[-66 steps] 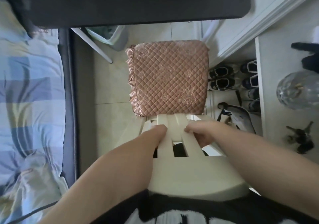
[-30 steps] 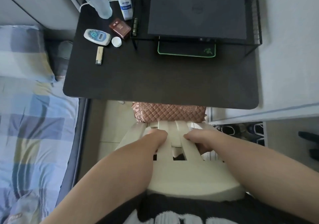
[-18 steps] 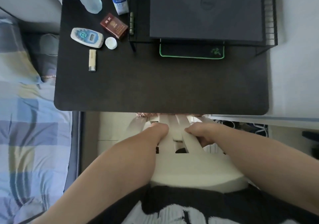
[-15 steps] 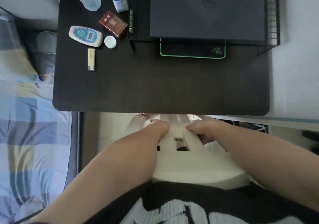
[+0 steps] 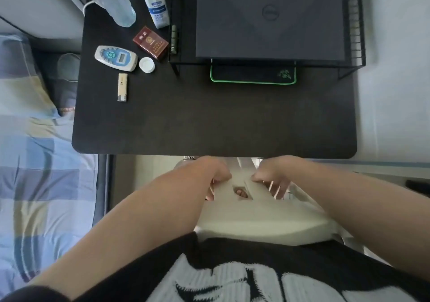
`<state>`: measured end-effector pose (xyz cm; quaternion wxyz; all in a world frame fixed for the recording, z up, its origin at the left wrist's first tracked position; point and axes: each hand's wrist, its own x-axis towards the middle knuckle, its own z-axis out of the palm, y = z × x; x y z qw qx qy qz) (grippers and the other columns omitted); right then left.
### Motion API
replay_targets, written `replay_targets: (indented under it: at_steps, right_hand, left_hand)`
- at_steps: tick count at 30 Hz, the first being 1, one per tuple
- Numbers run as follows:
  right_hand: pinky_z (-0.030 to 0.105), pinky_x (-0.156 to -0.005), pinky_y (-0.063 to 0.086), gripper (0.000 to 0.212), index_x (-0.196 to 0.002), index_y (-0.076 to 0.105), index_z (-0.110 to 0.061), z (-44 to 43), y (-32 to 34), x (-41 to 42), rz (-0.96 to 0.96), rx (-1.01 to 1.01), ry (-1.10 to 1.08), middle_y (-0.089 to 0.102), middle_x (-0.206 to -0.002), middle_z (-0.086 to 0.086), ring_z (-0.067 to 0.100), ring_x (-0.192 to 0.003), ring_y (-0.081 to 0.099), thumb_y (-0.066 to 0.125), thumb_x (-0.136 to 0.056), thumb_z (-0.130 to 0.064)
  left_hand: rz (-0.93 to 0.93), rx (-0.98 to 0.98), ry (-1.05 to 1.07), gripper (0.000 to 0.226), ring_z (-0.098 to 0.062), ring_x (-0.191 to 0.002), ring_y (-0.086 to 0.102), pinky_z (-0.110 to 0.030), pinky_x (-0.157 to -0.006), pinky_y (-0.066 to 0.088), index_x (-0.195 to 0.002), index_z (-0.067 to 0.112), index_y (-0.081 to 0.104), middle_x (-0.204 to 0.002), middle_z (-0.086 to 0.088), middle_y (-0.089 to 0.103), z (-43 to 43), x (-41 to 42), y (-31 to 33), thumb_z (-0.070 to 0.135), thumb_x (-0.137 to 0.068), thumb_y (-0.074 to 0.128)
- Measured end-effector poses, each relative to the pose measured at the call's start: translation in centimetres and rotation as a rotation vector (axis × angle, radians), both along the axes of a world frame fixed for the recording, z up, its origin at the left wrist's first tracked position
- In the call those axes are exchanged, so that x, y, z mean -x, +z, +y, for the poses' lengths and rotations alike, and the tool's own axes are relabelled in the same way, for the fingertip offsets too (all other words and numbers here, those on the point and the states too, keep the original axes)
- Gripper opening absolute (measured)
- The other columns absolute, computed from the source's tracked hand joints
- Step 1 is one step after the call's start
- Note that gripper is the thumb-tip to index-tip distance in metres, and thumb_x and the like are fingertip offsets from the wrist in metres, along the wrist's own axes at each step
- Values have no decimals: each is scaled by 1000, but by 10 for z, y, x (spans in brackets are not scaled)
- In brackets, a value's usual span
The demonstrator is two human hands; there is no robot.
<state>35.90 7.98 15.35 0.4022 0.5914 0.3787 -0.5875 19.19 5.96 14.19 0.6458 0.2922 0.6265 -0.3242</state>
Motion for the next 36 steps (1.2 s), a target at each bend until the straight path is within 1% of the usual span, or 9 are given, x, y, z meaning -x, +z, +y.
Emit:
replay_targets:
  at_steps: [3,9,13,15,17,20,25,30,36]
  right_hand:
    - [55,-77,61,42,-125,56,-6,8,22,-7,16,-72,118,66,-113,10,34,-92,73,51,-96,-35]
    - [33,-78,51,30,-120,64,-17,6,54,-28,146,-589,223,65,-97,1,24,-85,62,53,-101,-38]
    - [36,-94,49,35,-135,54,-25,-4,76,-39,228,-838,230,65,-122,-3,20,-110,61,53,-103,-36]
    - [39,-98,48,40,-141,48,-25,-11,84,-42,230,-946,282,58,-134,-2,22,-122,55,52,-103,-34]
    - [42,-101,45,46,-146,42,-26,-19,91,-43,192,-1035,364,47,-145,1,25,-129,48,52,-102,-36]
    - [45,-111,34,57,-153,33,-28,-32,102,-40,112,-1177,477,35,-156,2,28,-143,33,51,-101,-42]
    - [52,-122,11,68,-160,16,-33,-38,118,-26,-24,-1312,470,12,-168,1,29,-155,4,47,-101,-50]
    - [52,-122,12,67,-160,14,-34,-43,129,4,-211,-1368,361,13,-169,-2,29,-155,7,42,-102,-53]
    - [51,-123,10,67,-160,14,-36,-60,145,43,-450,-1374,149,13,-169,-3,26,-155,8,41,-101,-55]
  left_hand:
    - [9,51,-320,68,-32,-95,74,-46,-97,55,-135,-4,41,-106,-18,74,14,1,31,55,-100,42]
    - [-29,-197,-465,55,-24,-94,74,-37,-78,59,-133,5,52,-113,-10,73,14,-2,77,50,-102,45]
    - [-50,-445,-482,43,-19,-77,69,-36,-81,58,-92,14,66,-87,2,75,8,-1,93,52,-98,47]
    - [-34,-638,-467,43,-22,-67,61,-33,-69,52,-76,13,62,-72,0,67,2,-1,98,48,-96,49]
    - [-20,-824,-438,34,-22,-76,61,-34,-71,49,-93,15,66,-80,1,65,-6,1,102,44,-96,50]
    - [-34,-956,-423,44,-24,-114,56,-41,-93,48,-134,23,52,-122,2,62,-14,11,108,48,-98,50]
    - [-54,-1139,-568,66,-26,-149,20,-51,-116,27,-153,30,30,-160,1,32,-5,29,115,57,-96,49]
    - [-131,-1328,-748,77,-26,-154,-7,-52,-123,8,-159,32,10,-168,1,6,9,57,122,62,-97,44]
    - [-256,-1394,-912,82,-28,-153,-18,-55,-122,-3,-159,32,-2,-169,2,-7,30,97,132,64,-97,41]
